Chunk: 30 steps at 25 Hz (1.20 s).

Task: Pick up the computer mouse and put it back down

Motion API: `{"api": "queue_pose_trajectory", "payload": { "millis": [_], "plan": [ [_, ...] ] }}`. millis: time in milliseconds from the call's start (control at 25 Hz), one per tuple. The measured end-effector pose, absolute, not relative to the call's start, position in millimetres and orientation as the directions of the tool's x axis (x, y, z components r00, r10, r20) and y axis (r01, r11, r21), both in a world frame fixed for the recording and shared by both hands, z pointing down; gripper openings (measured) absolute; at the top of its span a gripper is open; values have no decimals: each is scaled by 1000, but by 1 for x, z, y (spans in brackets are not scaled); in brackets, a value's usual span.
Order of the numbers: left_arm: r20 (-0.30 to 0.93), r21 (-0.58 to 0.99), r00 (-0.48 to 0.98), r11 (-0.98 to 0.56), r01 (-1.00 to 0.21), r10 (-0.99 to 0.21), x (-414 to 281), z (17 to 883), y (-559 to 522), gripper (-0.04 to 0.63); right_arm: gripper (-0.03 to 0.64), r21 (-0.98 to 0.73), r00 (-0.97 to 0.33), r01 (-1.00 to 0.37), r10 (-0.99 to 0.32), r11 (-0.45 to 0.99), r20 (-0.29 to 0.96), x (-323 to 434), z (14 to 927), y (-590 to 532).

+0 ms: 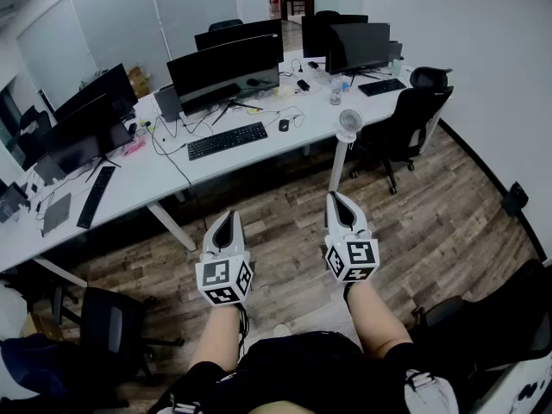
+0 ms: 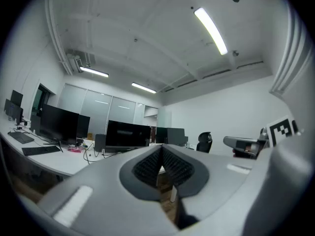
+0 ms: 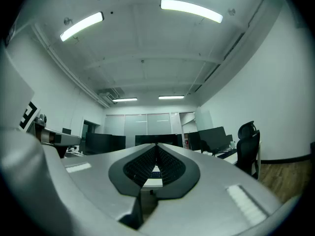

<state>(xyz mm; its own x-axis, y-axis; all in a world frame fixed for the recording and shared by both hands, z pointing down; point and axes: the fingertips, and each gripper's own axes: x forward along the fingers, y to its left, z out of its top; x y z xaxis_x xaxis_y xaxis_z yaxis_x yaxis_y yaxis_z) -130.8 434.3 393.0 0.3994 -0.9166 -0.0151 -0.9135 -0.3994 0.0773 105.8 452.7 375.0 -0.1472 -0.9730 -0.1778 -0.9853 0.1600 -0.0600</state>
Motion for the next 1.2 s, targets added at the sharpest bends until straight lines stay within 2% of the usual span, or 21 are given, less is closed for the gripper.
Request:
{"api": "queue_pose_trajectory", "payload": {
  "millis": [360, 560, 920, 1200],
  "plan": [
    [-42, 102, 415, -417, -903, -909, -157, 394, 404, 54, -2, -44, -90, -994, -977, 100, -192, 82, 372, 424],
    [-25, 172, 448, -446, -878, -894, -165, 403, 387, 54, -2, -43, -77, -995, -977, 87, -199, 67, 376, 414],
    [-18, 110, 444, -443, -890, -896, -159, 415, 349, 54, -3, -64, -64, -995, -978, 78, -198, 73, 392, 372],
    [-20, 90, 415, -415, -906, -910, -147, 425, 272, 54, -3, -76, -82, -992, -977, 99, -198, 87, 407, 286]
  ]
}}
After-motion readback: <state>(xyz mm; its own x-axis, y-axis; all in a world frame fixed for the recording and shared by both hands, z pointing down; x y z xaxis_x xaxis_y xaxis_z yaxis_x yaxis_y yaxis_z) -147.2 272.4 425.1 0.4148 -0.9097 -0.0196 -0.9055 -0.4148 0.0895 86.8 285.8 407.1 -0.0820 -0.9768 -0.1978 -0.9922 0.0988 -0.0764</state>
